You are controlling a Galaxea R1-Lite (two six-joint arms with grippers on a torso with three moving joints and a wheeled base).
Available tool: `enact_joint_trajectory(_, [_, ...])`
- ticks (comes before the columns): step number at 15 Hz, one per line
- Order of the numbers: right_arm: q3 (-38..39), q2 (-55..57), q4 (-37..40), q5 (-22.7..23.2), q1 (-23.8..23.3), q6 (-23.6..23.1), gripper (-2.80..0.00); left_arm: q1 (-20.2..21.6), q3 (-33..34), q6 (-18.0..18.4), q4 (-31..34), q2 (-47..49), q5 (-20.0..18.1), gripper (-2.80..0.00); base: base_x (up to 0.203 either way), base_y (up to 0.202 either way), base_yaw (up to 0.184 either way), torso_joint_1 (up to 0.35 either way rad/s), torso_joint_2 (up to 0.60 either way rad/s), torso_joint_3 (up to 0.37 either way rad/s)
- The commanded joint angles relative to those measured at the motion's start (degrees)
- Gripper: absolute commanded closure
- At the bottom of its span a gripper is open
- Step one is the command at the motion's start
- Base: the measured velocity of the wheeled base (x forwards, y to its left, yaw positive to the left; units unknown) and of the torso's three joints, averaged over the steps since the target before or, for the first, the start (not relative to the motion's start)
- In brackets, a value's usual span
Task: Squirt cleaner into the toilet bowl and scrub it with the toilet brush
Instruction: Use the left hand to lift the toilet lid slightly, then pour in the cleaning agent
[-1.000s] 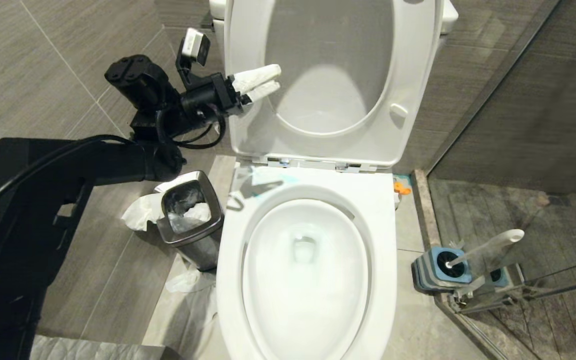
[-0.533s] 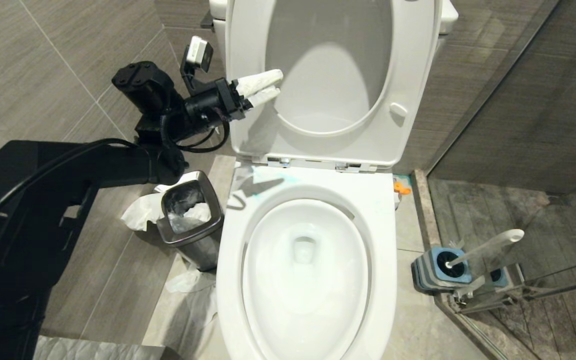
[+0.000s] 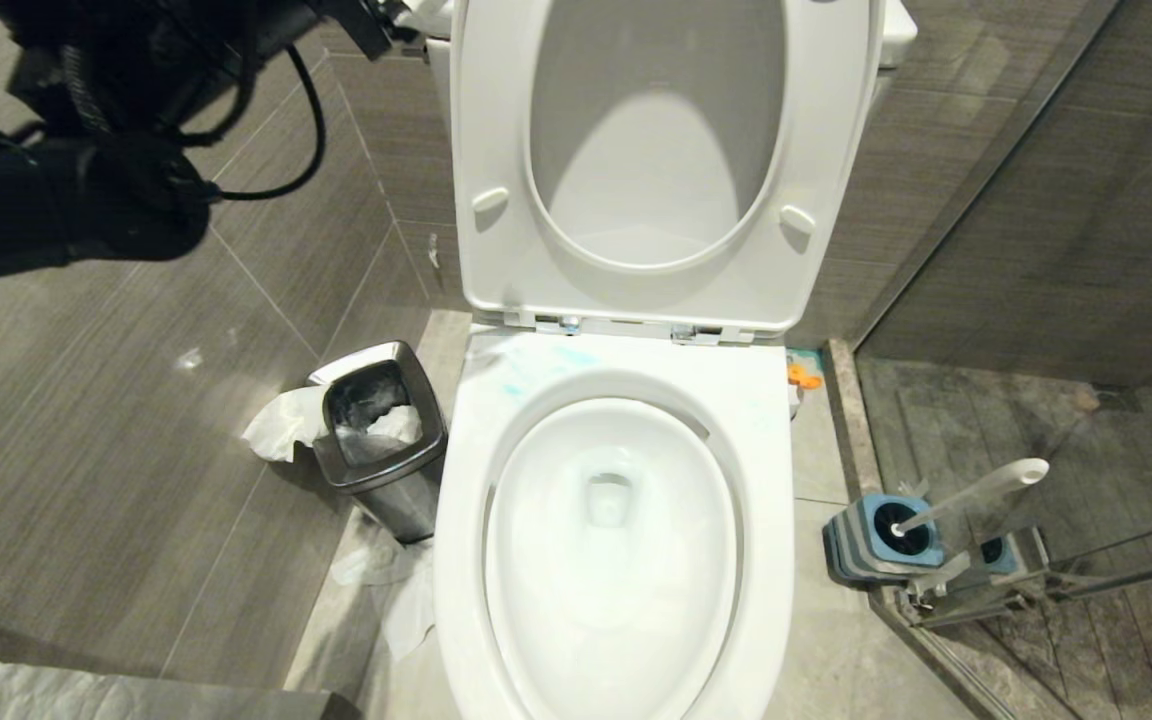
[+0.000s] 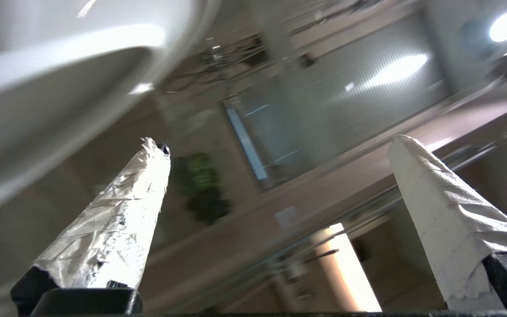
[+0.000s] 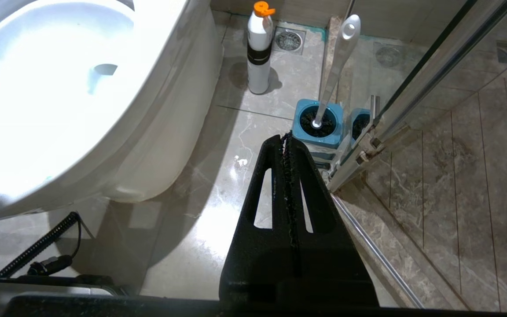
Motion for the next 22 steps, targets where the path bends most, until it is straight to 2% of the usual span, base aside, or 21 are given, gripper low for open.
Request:
enact_joint_trajectory(1, [0.00, 0.05, -0.02, 0.00, 0.05, 0.00, 0.00, 0.78, 0.19, -8.79, 3.51, -8.71, -0.15, -2.80, 0.000, 0.000, 0.000, 0.000, 0.00, 0.000])
enact_joint_trajectory(4, [0.00, 0.05, 0.00, 0.00, 0.05, 0.00, 0.00, 1.81, 0.00, -9.08, 10.71, -13.34, 0.32, -2.80, 0.000, 0.000, 0.000, 0.000, 0.00, 0.000])
enact_joint_trajectory(5, [0.00, 0.05, -0.02, 0.00, 0.05, 0.00, 0.00, 1.87, -0.07, -9.57, 12.72, -15.23, 2.02, -2.80, 0.000, 0.000, 0.000, 0.000, 0.00, 0.000])
enact_joint_trajectory(6, [0.00, 0.05, -0.02, 0.00, 0.05, 0.00, 0.00, 1.36, 0.06, -11.72, 15.45, -17.54, 6.22, -2.80, 0.000, 0.000, 0.000, 0.000, 0.00, 0.000])
enact_joint_trajectory(7, [0.00, 0.05, -0.02, 0.00, 0.05, 0.00, 0.00, 0.22, -0.05, -17.88, 18.70, -19.32, 11.12, -2.80, 0.000, 0.000, 0.000, 0.000, 0.00, 0.000])
enact_joint_trajectory(8, [0.00, 0.05, 0.07, 0.00, 0.05, 0.00, 0.00, -0.50, -0.21, -24.47, 21.22, -20.75, 13.90, -2.80, 0.000, 0.000, 0.000, 0.000, 0.00, 0.000])
enact_joint_trajectory(9, [0.00, 0.05, 0.01, 0.00, 0.05, 0.00, 0.00, -1.04, 0.26, -28.60, 23.80, -22.71, 15.35, -2.80, 0.000, 0.000, 0.000, 0.000, 0.00, 0.000])
enact_joint_trajectory(10, [0.00, 0.05, -0.02, 0.00, 0.05, 0.00, 0.00, -1.27, 1.16, -28.45, 26.53, -23.20, 15.75, -2.80, 0.000, 0.000, 0.000, 0.000, 0.00, 0.000])
enact_joint_trajectory(11, [0.00, 0.05, -0.02, 0.00, 0.05, 0.00, 0.00, -1.35, 1.62, -25.85, 28.83, -23.24, 15.79, -2.80, 0.000, 0.000, 0.000, 0.000, 0.00, 0.000])
enact_joint_trajectory(12, [0.00, 0.05, -0.01, 0.00, 0.05, 0.00, 0.00, -1.92, 3.04, -20.07, 31.40, -23.26, 15.85, -2.80, 0.000, 0.000, 0.000, 0.000, 0.00, 0.000])
enact_joint_trajectory(13, [0.00, 0.05, -0.02, 0.00, 0.05, 0.00, 0.00, -3.39, 5.15, -11.56, 33.66, -23.42, 16.09, -2.80, 0.000, 0.000, 0.000, 0.000, 0.00, 0.000])
enact_joint_trajectory(14, [0.00, 0.05, 0.07, 0.00, 0.05, 0.00, 0.00, -5.23, 7.43, -1.24, 36.06, -23.91, 16.38, -2.80, 0.000, 0.000, 0.000, 0.000, 0.00, 0.000])
enact_joint_trajectory(16, [0.00, 0.05, -0.02, 0.00, 0.05, 0.00, 0.00, -8.82, 9.96, 24.13, 43.61, -25.04, 16.74, -2.80, 0.000, 0.000, 0.000, 0.000, 0.00, 0.000])
enact_joint_trajectory(18, [0.00, 0.05, 0.05, 0.00, 0.05, 0.00, 0.00, -10.30, 10.12, 51.58, 54.45, -25.92, 17.31, -2.80, 0.000, 0.000, 0.000, 0.000, 0.00, 0.000])
enact_joint_trajectory(19, [0.00, 0.05, 0.00, 0.00, 0.05, 0.00, 0.00, -10.41, 9.98, 65.38, 59.78, -26.41, 18.55, -2.80, 0.000, 0.000, 0.000, 0.000, 0.00, 0.000])
enact_joint_trajectory(20, [0.00, 0.05, -0.02, 0.00, 0.05, 0.00, 0.00, -10.43, 9.63, 77.61, 64.17, -26.91, 21.15, -2.80, 0.000, 0.000, 0.000, 0.000, 0.00, 0.000])
enact_joint_trajectory(21, [0.00, 0.05, -0.02, 0.00, 0.05, 0.00, 0.00, -10.61, 8.69, 85.65, 67.74, -27.45, 25.92, -2.80, 0.000, 0.000, 0.000, 0.000, 0.00, 0.000])
enact_joint_trajectory(22, [0.00, 0.05, 0.03, 0.00, 0.05, 0.00, 0.00, -11.29, 7.24, 89.57, 70.24, -28.16, 32.34, -2.80, 0.000, 0.000, 0.000, 0.000, 0.00, 0.000])
